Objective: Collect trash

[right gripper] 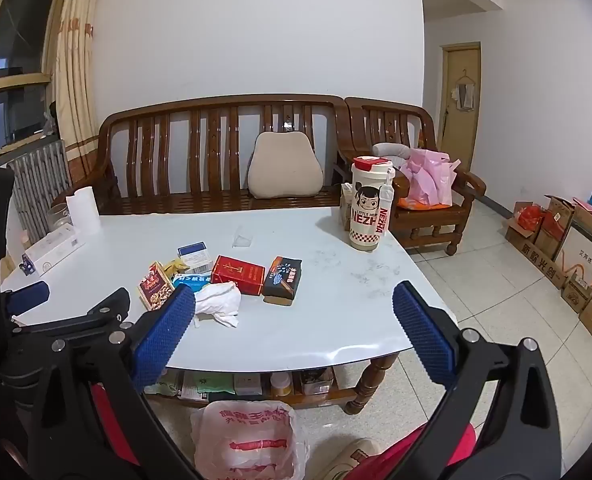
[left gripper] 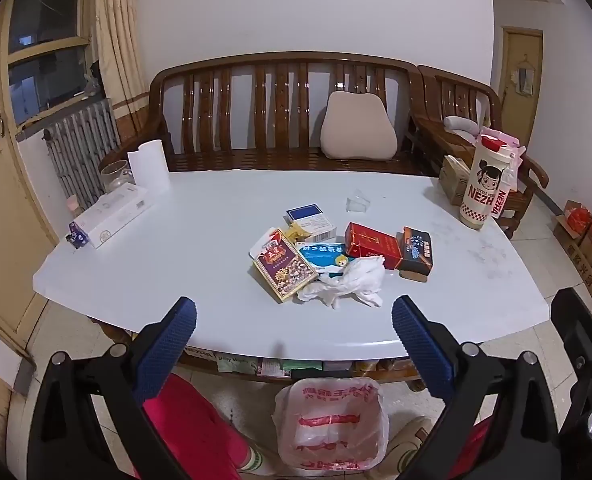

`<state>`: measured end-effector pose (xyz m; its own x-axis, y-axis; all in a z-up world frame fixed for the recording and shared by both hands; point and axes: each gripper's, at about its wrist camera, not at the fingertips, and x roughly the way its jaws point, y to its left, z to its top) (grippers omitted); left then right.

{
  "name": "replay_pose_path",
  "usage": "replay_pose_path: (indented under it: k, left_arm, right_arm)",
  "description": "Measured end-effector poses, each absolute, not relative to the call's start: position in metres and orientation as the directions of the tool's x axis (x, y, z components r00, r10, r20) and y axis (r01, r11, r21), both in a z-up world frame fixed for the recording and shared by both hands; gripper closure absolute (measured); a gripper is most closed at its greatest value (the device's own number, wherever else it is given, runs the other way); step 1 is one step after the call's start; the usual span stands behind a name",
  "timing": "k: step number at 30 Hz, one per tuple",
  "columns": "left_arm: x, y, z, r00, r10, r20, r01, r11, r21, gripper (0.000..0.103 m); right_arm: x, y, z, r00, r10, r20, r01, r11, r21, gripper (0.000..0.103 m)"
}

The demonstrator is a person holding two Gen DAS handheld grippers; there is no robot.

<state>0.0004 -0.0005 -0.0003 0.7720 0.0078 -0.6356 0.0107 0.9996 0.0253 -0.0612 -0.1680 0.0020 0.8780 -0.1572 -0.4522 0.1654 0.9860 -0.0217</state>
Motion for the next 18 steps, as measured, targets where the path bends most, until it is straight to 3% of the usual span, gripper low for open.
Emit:
replay_pose_path:
  k: [18]
  left_arm:
    - [0.002, 0.005, 0.000, 0.769, 0.012, -0.639, -0.012, 1.000, 0.005, 0.007]
  right_arm:
    - [-0.057, -0.168, -0.004, 0.870, -0.127, -0.477, 0.145, 0.989, 0.001, 0.006]
